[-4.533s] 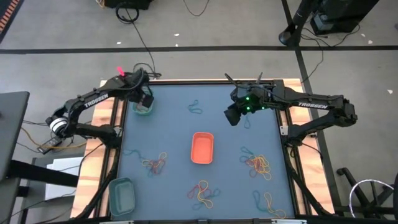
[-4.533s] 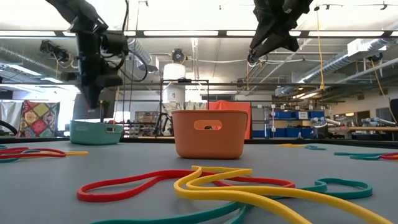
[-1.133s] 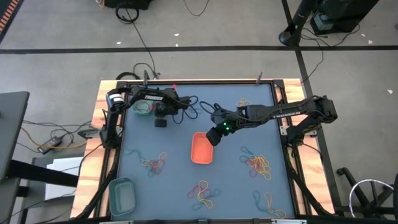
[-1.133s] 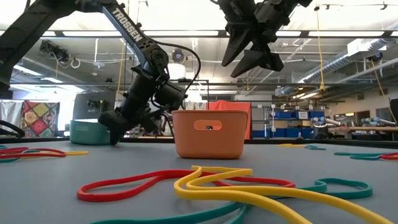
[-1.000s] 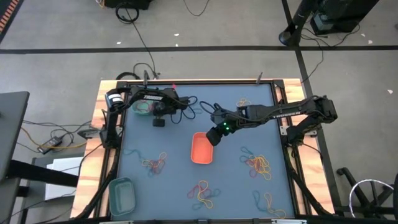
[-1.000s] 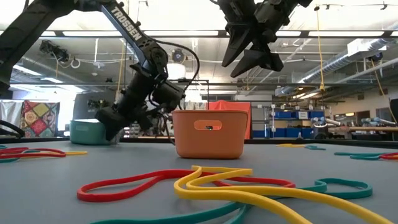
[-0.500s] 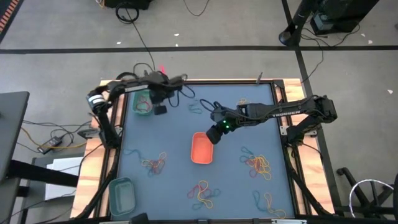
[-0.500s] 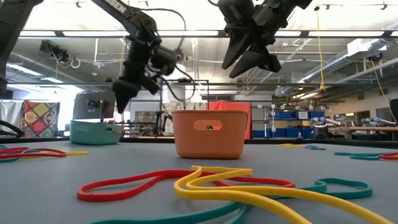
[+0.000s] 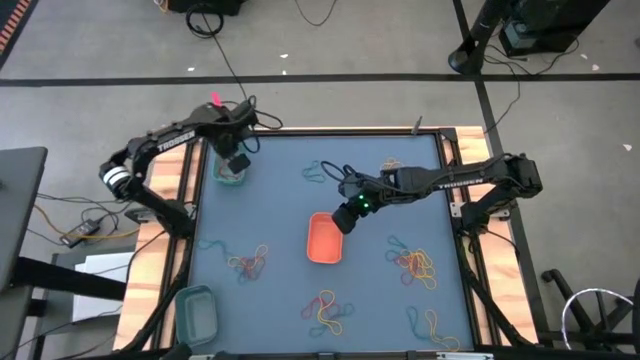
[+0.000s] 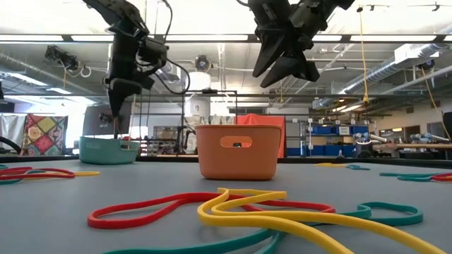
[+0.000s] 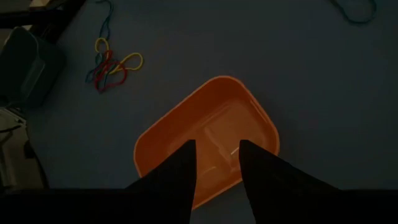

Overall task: Sort rubber bands into baskets
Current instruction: Put the red rubber band into the green bin

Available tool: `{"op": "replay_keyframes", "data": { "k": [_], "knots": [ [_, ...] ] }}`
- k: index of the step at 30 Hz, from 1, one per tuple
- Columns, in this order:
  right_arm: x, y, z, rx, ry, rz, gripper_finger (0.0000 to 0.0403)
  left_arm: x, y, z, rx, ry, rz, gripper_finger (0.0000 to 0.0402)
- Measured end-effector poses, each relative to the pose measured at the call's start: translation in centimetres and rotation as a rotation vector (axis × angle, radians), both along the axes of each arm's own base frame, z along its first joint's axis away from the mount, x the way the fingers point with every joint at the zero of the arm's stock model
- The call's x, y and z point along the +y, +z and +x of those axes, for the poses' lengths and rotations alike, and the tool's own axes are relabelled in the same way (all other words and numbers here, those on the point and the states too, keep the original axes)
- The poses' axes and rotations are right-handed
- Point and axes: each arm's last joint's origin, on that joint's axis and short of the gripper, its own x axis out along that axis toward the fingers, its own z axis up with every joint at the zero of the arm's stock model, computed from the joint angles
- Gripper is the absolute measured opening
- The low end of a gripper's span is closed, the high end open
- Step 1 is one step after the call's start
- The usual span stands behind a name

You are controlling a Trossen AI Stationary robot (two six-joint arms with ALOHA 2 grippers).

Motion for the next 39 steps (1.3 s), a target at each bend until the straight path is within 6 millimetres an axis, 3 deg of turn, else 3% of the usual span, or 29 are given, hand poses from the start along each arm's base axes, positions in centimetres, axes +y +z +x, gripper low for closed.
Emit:
{"op": "replay_keyframes", "data": {
  "k": [8,14,22,26,33,39],
  "knots": [
    [-0.1,0.0,0.0,0.0,-0.002,0.01,0.0133,0.2,-2.9,0.2,-0.072,0.078,0.043,0.0013],
    [0.1,0.0,0.0,0.0,-0.014,0.038,0.0133,0.5,-4.3,0.5,-0.147,0.122,0.104,0.007],
    [1.6,0.0,0.0,0.002,-0.05,0.073,0.0133,1.1,-4.1,0.3,-0.122,0.132,0.173,0.0184],
    [2.4,0.0,-0.1,0.0,-0.082,0.074,0.0133,1.6,-4.0,0.1,-0.109,0.103,0.192,0.0218],
    [4.0,0.0,-0.2,-0.005,-0.13,0.084,0.0133,1.4,-3.4,-0.1,-0.179,0.08,0.163,0.0234],
    [5.3,0.0,-0.4,-0.007,-0.062,0.031,0.0133,-2.1,0.0,-0.4,-0.461,-0.035,0.001,0.0223]
  ]
}}
